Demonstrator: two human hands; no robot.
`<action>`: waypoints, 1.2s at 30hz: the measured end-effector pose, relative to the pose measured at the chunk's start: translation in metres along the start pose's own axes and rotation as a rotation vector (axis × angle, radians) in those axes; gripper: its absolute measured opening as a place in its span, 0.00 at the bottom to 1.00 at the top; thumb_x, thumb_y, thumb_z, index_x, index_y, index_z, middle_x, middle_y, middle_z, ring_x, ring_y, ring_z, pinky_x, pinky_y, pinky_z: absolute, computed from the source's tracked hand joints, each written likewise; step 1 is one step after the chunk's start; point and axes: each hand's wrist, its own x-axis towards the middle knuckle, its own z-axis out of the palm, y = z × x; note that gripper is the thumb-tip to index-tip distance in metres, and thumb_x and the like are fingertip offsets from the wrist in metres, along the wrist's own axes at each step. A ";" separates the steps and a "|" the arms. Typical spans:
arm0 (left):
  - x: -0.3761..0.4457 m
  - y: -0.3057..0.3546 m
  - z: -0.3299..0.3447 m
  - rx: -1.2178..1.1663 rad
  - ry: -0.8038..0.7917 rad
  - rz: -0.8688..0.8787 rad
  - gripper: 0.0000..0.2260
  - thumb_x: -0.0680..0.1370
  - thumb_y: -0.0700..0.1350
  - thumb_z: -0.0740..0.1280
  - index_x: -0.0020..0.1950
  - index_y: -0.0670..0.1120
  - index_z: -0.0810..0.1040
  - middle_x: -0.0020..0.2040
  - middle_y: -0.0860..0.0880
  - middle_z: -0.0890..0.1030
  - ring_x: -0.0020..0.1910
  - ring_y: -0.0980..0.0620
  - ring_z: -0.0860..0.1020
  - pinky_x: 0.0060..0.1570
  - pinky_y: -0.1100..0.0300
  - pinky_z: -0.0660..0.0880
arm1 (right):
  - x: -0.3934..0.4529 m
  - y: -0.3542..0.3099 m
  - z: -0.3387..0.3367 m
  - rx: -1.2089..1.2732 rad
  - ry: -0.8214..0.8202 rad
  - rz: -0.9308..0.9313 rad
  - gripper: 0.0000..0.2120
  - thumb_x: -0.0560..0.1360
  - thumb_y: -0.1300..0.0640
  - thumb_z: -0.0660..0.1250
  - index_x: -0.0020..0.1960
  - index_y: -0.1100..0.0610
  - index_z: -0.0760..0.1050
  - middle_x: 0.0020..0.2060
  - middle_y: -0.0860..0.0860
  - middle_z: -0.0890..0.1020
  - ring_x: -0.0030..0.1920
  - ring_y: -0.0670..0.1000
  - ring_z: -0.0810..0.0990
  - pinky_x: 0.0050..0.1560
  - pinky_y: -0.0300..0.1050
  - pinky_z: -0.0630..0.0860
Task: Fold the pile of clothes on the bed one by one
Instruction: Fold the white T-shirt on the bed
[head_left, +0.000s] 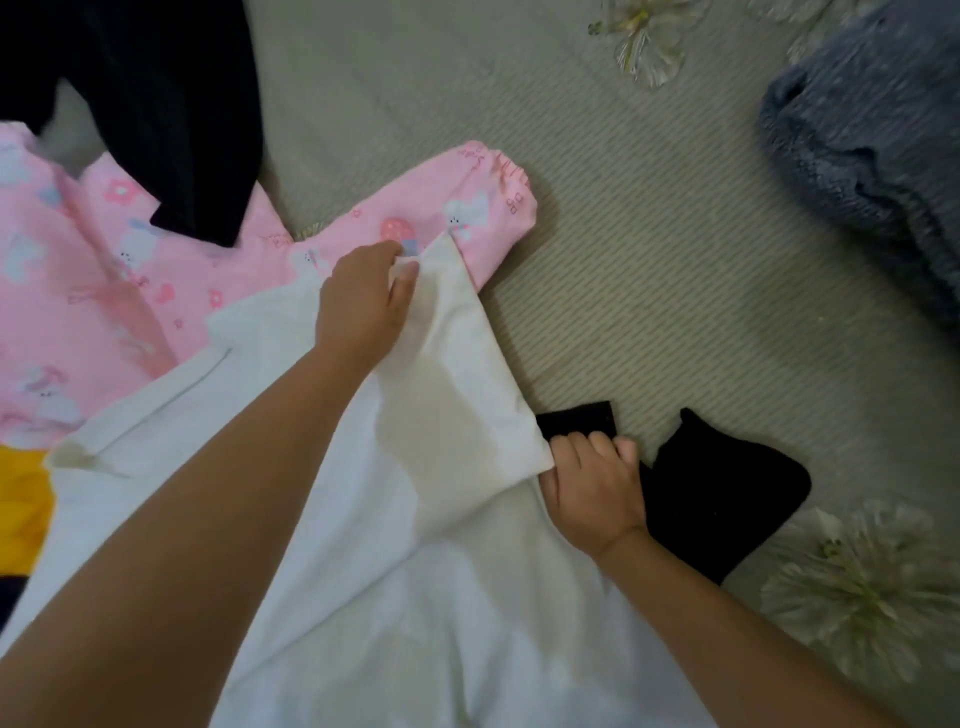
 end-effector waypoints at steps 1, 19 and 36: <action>-0.018 -0.011 -0.004 0.042 0.013 -0.013 0.17 0.79 0.48 0.56 0.62 0.38 0.72 0.60 0.37 0.75 0.59 0.39 0.71 0.56 0.50 0.65 | -0.001 -0.001 0.000 0.003 -0.005 0.000 0.13 0.69 0.54 0.54 0.29 0.57 0.72 0.24 0.51 0.73 0.26 0.52 0.73 0.35 0.47 0.56; -0.277 -0.147 -0.041 0.050 0.240 -0.856 0.23 0.79 0.49 0.51 0.65 0.34 0.67 0.63 0.32 0.69 0.64 0.35 0.66 0.61 0.44 0.63 | -0.016 -0.048 -0.037 0.119 0.074 -0.142 0.20 0.63 0.61 0.53 0.46 0.69 0.77 0.43 0.64 0.81 0.47 0.60 0.78 0.53 0.54 0.67; -0.278 -0.227 -0.065 -0.449 0.424 -1.068 0.07 0.79 0.44 0.58 0.47 0.41 0.71 0.52 0.37 0.76 0.51 0.40 0.73 0.43 0.55 0.65 | -0.023 -0.157 -0.025 -0.115 -0.361 -0.807 0.31 0.50 0.65 0.64 0.54 0.64 0.79 0.53 0.63 0.80 0.51 0.65 0.80 0.45 0.61 0.76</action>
